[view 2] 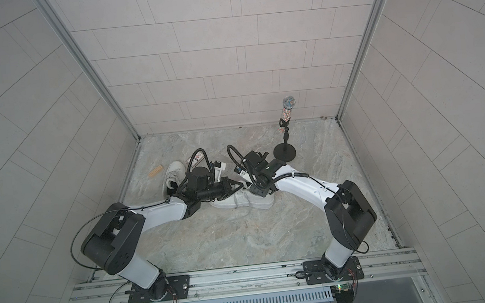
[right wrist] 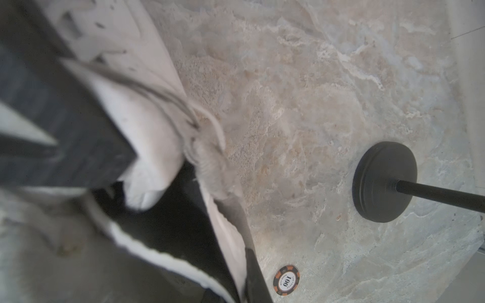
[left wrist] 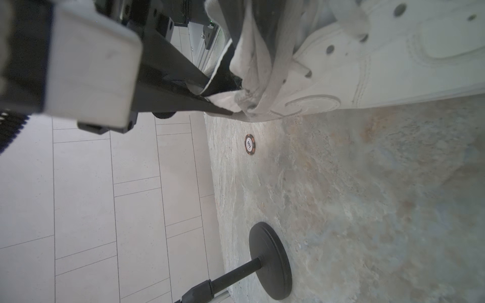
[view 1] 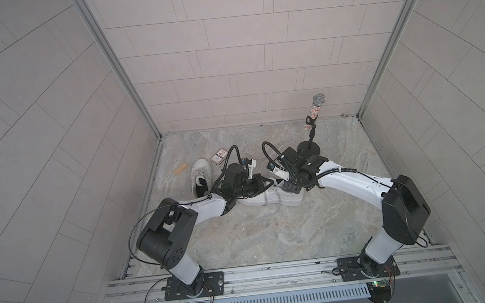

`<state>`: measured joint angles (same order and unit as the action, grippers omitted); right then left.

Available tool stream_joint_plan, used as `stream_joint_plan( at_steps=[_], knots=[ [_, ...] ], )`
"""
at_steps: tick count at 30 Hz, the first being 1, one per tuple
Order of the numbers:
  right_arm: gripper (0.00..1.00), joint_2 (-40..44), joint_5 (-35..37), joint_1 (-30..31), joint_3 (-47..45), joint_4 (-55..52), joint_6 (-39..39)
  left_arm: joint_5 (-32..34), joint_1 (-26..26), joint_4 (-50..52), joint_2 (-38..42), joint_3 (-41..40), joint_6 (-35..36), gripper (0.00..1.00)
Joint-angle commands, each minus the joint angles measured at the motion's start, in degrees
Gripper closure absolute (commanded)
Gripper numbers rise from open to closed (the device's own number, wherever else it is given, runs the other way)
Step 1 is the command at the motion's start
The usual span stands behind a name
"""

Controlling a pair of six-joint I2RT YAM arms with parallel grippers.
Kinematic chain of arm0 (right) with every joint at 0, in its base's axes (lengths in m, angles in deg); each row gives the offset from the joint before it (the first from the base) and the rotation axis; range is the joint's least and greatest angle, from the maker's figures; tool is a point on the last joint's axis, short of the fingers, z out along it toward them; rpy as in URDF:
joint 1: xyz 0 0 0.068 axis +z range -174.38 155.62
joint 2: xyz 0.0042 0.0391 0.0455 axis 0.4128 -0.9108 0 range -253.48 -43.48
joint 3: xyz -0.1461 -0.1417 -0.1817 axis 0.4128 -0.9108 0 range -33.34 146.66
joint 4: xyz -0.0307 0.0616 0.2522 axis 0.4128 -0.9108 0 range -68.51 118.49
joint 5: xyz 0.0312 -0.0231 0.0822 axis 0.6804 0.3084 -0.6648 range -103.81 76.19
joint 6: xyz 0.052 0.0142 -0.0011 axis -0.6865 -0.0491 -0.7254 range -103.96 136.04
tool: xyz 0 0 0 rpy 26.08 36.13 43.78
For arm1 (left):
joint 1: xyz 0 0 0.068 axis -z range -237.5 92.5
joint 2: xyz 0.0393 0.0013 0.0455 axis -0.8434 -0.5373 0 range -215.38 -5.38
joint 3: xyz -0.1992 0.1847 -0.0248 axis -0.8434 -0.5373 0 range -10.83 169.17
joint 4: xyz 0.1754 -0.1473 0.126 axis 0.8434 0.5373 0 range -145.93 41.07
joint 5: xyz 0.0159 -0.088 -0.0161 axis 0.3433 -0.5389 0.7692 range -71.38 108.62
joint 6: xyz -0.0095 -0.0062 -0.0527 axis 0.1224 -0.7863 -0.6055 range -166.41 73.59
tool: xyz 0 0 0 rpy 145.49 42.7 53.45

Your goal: Insert the insole into the shoe

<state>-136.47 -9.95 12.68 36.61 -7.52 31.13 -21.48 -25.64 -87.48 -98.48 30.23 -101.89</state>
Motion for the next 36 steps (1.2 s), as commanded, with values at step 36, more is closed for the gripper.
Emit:
stream_joint_plan(
  at_steps=[36],
  knots=[
    [0.76,-5.8,-17.3,5.2,5.7,-1.9,0.0,0.5,-0.3,0.5,5.0,0.1,4.1,1.0]
  ],
)
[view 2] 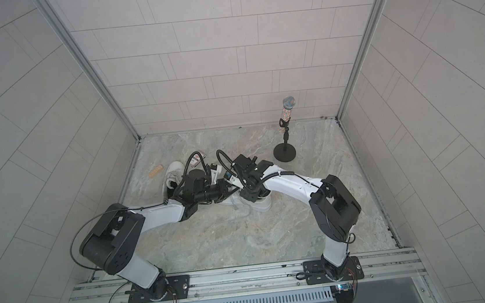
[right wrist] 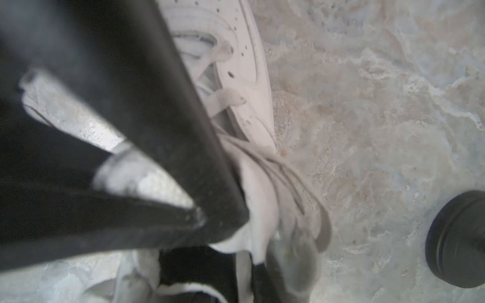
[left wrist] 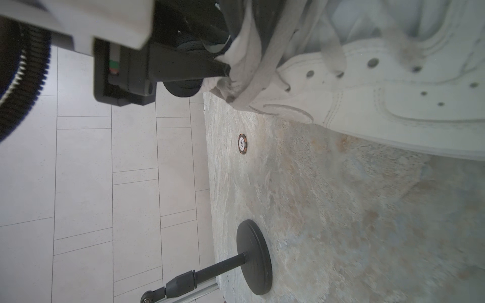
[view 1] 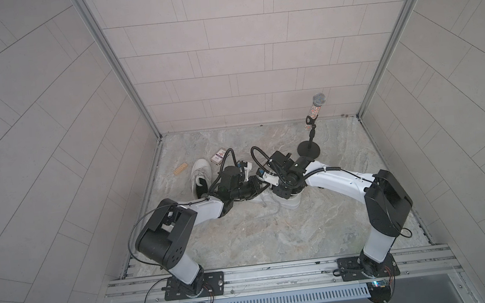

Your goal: Insert the insole into the shoe

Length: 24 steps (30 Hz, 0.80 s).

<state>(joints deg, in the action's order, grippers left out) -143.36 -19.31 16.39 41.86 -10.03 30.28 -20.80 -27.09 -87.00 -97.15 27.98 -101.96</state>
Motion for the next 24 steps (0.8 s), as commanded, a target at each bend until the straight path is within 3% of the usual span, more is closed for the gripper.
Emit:
stream_joint_plan(
  at_steps=[1,7,14,18,24],
  knots=[
    [0.75,1.9,-9.1,1.3,-0.3,1.0,1.1,-0.3,1.1,0.7,4.1,2.7,5.0,1.0],
    [0.74,1.3,-16.7,0.6,-3.6,9.8,-1.3,-3.1,3.7,0.1,4.1,4.4,6.6,1.0],
    [0.81,-0.5,-15.3,0.6,-4.8,19.8,-6.8,-3.9,3.9,-6.1,2.7,3.4,2.4,1.0],
    [0.66,0.1,-15.7,0.6,-4.4,22.0,-10.2,-1.8,3.9,-5.1,2.5,3.3,2.5,1.0],
    [0.44,5.7,-17.4,-2.3,-8.4,18.2,-10.3,3.7,3.8,9.8,5.2,4.7,11.8,1.0]
  ],
)
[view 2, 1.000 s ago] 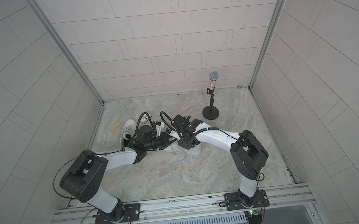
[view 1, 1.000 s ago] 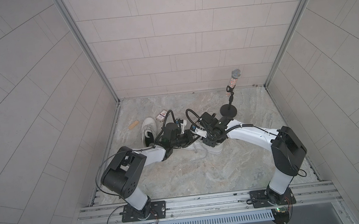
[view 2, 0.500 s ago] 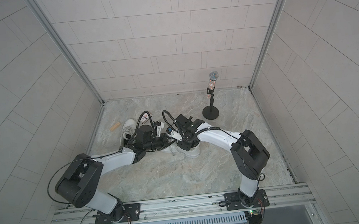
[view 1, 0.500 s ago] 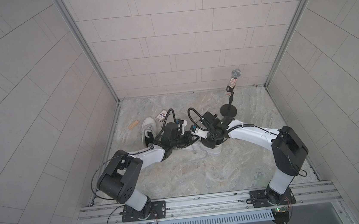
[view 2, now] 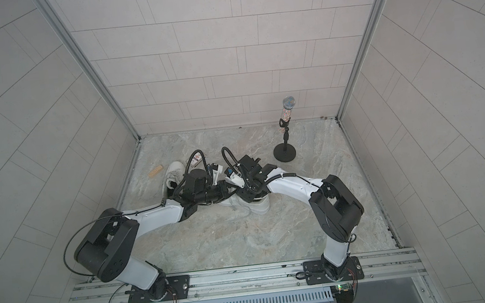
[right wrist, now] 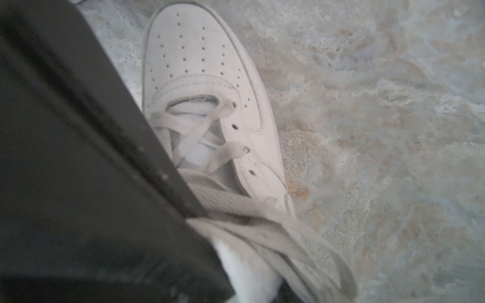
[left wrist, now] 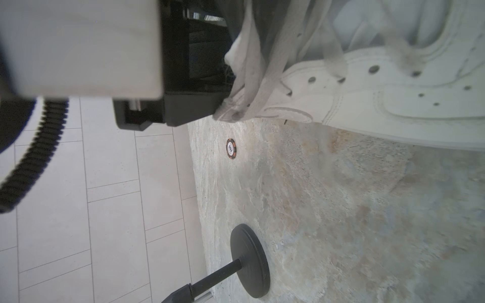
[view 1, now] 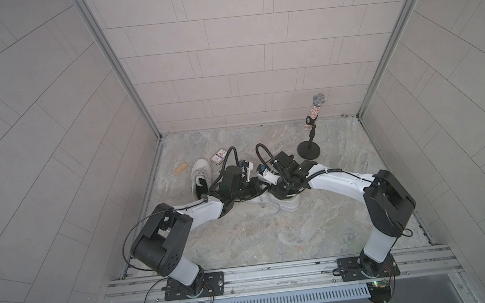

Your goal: Insert the insole into the shoe

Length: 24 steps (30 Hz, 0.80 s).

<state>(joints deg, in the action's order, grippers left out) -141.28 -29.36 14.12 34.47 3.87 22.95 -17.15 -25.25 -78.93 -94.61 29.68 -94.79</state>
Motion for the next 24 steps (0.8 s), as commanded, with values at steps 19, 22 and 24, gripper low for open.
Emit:
stream_joint_plan(
  at_steps=[19,22,24],
  knots=[
    [0.41,20.4,7.3,-8.1,-3.7,-10.6,-29.3,6.4,2.3,8.2,3.5,3.5,10.2,1.0],
    [0.38,25.6,11.9,-9.0,-7.1,-12.8,-34.2,7.7,2.9,7.6,3.3,3.6,10.2,1.0],
    [0.35,28.6,13.6,-9.3,-9.6,-13.4,-37.8,8.3,3.6,7.4,3.0,3.9,10.1,1.0]
  ],
)
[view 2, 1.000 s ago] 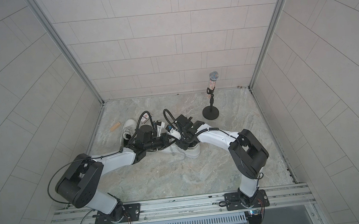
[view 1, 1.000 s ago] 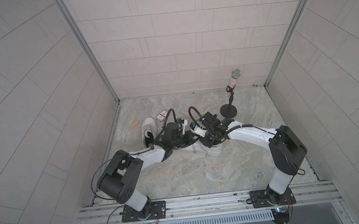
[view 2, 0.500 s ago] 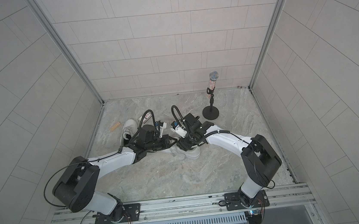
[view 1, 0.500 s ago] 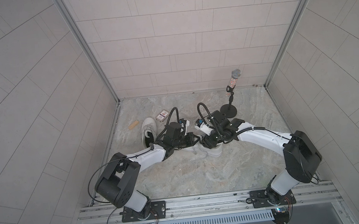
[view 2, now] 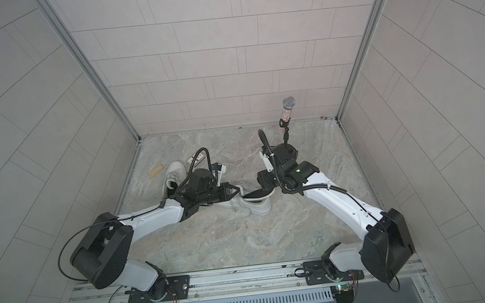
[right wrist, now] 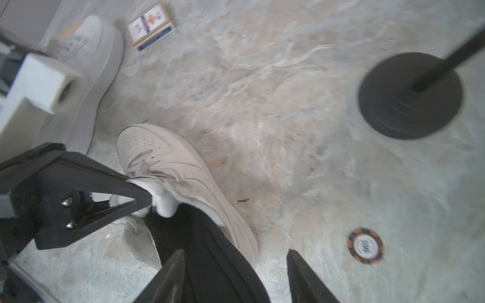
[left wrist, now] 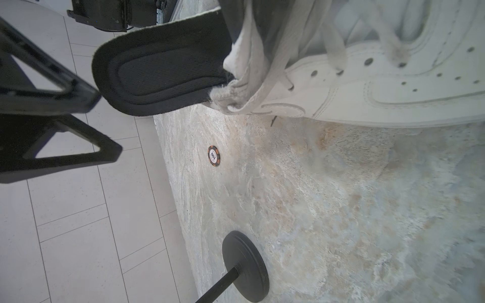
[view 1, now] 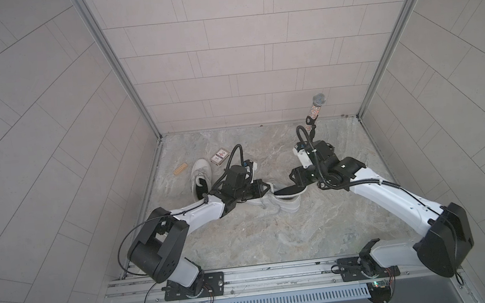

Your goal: Insert the insole into the shoe

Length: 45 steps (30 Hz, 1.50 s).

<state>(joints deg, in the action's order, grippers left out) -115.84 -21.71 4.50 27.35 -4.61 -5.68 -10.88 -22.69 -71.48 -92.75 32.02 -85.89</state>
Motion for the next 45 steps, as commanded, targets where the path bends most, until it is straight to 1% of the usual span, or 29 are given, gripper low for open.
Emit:
stream_joint_plan(
  at_steps=[1,5,7,10,14,17,19,21,23,25,29,31,33,35,38,39,40,43,45],
  knots=[
    [0.35,4.0,5.7,0.2,-3.6,-4.8,-10.5,2.4,1.3,-0.1,1.2,1.6,1.2,1.0],
    [0.37,5.4,-0.8,-0.3,-6.6,-2.4,-16.2,3.0,2.1,0.3,0.9,2.1,1.4,1.0],
    [0.41,5.5,-4.1,-0.2,-8.7,1.5,-19.9,3.3,2.4,0.2,0.7,2.3,1.5,1.0],
    [0.53,4.5,-6.9,-0.2,-10.1,5.0,-23.0,3.6,2.9,0.2,0.6,2.6,1.5,1.0],
    [0.73,4.0,-8.4,0.0,-10.3,8.2,-25.1,4.8,4.1,1.3,1.1,3.1,2.1,1.0],
    [0.83,4.7,-6.5,1.1,-9.9,8.6,-24.5,5.7,4.8,1.1,1.4,3.1,1.4,1.0],
    [0.87,4.9,-5.2,2.2,-9.9,8.8,-23.7,6.9,4.8,0.5,1.5,2.9,-0.4,1.0],
    [0.88,5.3,-3.9,3.4,-10.2,9.4,-23.2,7.6,4.8,-2.3,1.6,2.0,-3.5,1.0],
    [0.89,6.6,0.0,5.6,-11.2,10.3,-23.4,8.1,4.9,-5.9,1.6,0.7,-7.5,1.0],
    [0.89,7.7,3.1,7.2,-12.7,12.2,-23.5,7.6,4.8,-8.6,1.6,0.4,-9.4,1.0],
    [0.89,9.9,3.7,7.3,-18.6,21.9,-25.6,4.9,5.0,-9.7,1.1,1.0,-9.2,1.0],
    [0.89,11.8,6.1,7.0,-20.0,22.9,-25.8,4.5,4.6,-9.8,1.6,0.3,-9.1,1.0],
    [0.89,14.2,6.9,6.0,-20.8,22.9,-25.5,4.6,4.2,-9.8,2.2,-0.3,-9.4,1.0],
    [0.91,16.8,6.8,5.9,-22.2,25.0,-25.7,4.7,4.0,-10.0,2.2,-0.3,-9.9,1.0],
    [0.93,18.3,4.0,5.9,-24.6,30.4,-26.1,4.4,4.1,-10.9,0.7,0.3,-10.5,1.0],
    [0.94,17.9,3.7,6.0,-24.6,31.1,-25.8,3.6,4.0,-12.0,0.0,0.4,-11.0,1.0],
    [0.95,17.4,3.3,6.1,-26.4,31.2,-25.6,3.3,4.1,-12.6,-0.5,0.6,-11.3,1.0],
    [0.96,15.2,2.0,6.0,-28.6,35.1,-25.0,2.1,4.1,-14.0,-1.0,0.8,-12.0,1.0],
    [0.97,13.7,1.7,6.0,-29.3,37.3,-23.8,1.2,4.1,-13.4,-0.9,1.2,-11.9,1.0]
  ],
)
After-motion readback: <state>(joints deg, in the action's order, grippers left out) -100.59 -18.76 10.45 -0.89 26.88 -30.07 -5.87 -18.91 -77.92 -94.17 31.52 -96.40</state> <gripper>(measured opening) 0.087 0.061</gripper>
